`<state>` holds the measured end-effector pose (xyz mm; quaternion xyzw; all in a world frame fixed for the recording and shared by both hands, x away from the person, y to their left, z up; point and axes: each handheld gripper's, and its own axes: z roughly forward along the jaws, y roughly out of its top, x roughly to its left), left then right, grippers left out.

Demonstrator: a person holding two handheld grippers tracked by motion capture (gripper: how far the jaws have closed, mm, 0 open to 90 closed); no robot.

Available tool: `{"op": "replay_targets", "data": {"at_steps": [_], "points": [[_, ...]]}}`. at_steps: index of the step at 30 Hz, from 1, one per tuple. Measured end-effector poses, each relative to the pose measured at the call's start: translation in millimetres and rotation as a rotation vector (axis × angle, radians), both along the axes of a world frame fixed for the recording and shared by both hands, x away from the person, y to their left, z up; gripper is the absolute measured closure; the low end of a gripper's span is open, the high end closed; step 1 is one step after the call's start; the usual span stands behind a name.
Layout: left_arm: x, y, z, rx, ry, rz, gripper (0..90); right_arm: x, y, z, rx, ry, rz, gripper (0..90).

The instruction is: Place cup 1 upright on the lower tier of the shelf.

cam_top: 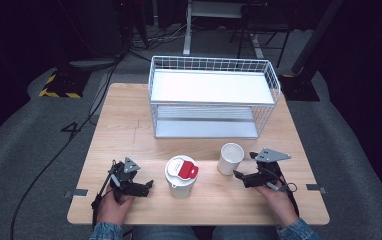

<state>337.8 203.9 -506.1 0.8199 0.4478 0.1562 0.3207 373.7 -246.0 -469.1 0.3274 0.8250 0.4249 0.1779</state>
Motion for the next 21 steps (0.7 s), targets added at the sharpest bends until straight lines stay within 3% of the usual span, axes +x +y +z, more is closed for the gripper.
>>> {"op": "replay_targets", "data": {"at_steps": [7, 13, 21], "points": [[0.0, 0.0, 0.0, 0.0, 0.0, 0.0, 0.6, 9.7, 13.8, -10.3, -0.001, 0.022, 0.017, 4.0], [0.0, 0.0, 0.0, 0.0, 0.0, 0.0, 0.5, 15.6, 22.8, -18.7, 0.029, 0.033, 0.031, 4.2], [0.0, 0.0, 0.0, 0.0, -0.001, 0.0, 0.5, 18.9, 26.5, -25.0, 0.073, 0.01, 0.043, 6.8]]}}
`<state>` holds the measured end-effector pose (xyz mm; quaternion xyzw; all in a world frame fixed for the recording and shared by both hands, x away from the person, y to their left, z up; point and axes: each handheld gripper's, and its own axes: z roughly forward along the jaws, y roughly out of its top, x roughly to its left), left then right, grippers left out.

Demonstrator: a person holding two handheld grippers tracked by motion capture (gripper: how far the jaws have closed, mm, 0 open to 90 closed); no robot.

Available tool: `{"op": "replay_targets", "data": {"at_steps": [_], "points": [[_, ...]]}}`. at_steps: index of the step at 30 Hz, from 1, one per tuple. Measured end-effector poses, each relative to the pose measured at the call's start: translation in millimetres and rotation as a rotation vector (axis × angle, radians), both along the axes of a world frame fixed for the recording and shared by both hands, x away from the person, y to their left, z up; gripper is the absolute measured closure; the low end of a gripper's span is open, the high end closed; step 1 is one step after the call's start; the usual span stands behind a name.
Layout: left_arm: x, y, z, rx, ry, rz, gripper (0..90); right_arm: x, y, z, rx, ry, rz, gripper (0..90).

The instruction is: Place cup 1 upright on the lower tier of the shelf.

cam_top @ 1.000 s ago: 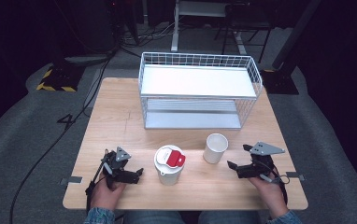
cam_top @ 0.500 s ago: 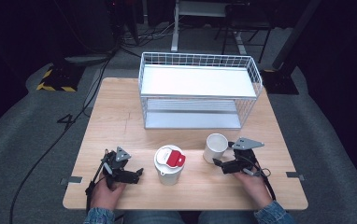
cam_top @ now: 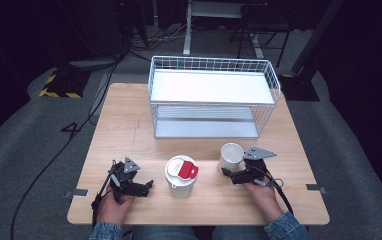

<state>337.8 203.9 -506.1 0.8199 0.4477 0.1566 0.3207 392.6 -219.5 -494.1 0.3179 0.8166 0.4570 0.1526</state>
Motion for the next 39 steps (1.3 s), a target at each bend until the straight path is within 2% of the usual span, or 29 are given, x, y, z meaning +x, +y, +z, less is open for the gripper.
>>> {"op": "replay_targets", "data": {"at_steps": [4, 8, 11, 13, 29, 34, 39], "points": [[0.0, 0.0, 0.0, 0.0, 0.001, 0.0, 0.5, -1.3, 1.8, -4.4, 0.015, -0.032, 0.002, 12.9], [0.0, 0.0, 0.0, 0.0, 0.001, 0.0, 0.6, -2.5, 0.7, -5.5, 0.02, -0.045, 0.004, 14.8], [0.0, 0.0, -0.1, -0.001, 0.001, 0.0, 0.5, -4.9, 0.6, -5.2, 0.012, -0.072, 0.009, 21.8], [0.0, 0.0, 0.0, 0.0, 0.0, 0.0, 0.6, -7.2, 1.5, -5.2, 0.007, -0.091, 0.009, 22.3], [0.0, 0.0, 0.0, 0.0, 0.001, 0.0, 0.5, -6.6, 0.5, -4.5, 0.009, -0.085, 0.002, 22.6], [0.0, 0.0, 0.0, -0.001, 0.001, 0.0, 0.6, -4.0, -3.0, -0.6, 0.037, -0.061, -0.007, 22.5], [0.0, 0.0, 0.0, 0.0, 0.001, 0.0, 0.6, -1.0, -3.4, 4.1, 0.028, -0.062, -0.015, 22.6]]}}
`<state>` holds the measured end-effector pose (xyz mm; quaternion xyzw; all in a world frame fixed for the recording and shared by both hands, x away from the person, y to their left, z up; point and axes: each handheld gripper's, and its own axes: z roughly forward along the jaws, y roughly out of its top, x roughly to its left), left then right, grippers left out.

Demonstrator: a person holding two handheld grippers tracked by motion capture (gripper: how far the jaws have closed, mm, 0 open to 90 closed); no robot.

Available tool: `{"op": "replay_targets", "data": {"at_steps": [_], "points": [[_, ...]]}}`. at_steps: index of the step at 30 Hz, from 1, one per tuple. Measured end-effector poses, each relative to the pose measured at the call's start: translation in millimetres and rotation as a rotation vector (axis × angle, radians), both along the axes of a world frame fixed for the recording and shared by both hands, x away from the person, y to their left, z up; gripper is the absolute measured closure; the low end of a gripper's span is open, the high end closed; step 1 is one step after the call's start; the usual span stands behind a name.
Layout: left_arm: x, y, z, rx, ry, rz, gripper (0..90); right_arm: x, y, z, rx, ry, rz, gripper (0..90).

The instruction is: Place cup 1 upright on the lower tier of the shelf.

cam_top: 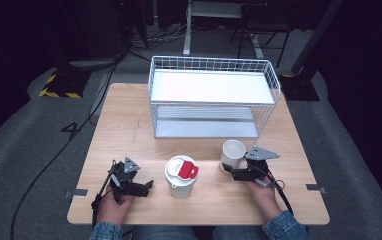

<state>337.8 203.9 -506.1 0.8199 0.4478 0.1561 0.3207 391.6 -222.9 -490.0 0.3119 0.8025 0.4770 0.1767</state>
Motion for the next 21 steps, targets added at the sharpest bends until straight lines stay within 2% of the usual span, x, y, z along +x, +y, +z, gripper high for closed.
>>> {"op": "replay_targets", "data": {"at_steps": [6, 21], "points": [[0.0, 0.0, 0.0, 0.0, 0.0, 0.0, 0.6, 8.6, 3.4, 10.4, 0.003, 0.004, -0.004, 22.5], [0.0, 0.0, 0.0, 0.0, 0.0, 0.0, 0.5, 21.4, 15.9, 31.6, -0.009, -0.023, 0.012, 22.6]]}}
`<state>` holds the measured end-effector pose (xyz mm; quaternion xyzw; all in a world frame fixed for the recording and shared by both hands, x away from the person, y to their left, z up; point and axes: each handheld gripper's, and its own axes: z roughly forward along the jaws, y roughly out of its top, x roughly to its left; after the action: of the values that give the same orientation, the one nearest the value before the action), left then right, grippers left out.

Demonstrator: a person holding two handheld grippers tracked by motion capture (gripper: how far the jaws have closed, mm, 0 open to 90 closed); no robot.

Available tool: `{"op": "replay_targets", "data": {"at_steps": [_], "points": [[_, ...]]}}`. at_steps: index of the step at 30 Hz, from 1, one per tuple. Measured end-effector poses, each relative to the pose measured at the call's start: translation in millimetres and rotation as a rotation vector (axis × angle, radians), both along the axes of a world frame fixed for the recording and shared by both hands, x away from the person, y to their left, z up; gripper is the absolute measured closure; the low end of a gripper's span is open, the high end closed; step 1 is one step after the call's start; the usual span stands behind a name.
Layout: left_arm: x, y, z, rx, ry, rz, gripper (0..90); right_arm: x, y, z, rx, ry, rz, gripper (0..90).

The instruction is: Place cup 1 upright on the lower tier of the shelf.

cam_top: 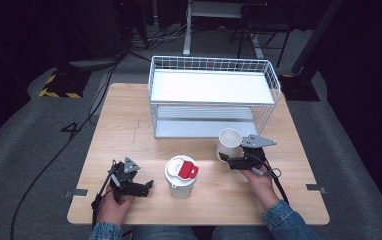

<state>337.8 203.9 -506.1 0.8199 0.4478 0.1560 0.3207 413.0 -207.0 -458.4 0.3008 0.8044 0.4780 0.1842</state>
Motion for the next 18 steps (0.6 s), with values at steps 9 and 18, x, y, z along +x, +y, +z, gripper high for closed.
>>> {"op": "replay_targets", "data": {"at_steps": [9, 18], "points": [[0.0, 0.0, 0.0, 0.0, 0.0, 0.0, 0.6, 13.3, 5.0, 10.1, 0.005, 0.003, 0.002, 22.6], [0.0, 0.0, 0.0, 0.0, 0.0, 0.0, 0.6, 29.2, 10.7, 14.3, 0.014, 0.016, -0.001, 22.6]]}}
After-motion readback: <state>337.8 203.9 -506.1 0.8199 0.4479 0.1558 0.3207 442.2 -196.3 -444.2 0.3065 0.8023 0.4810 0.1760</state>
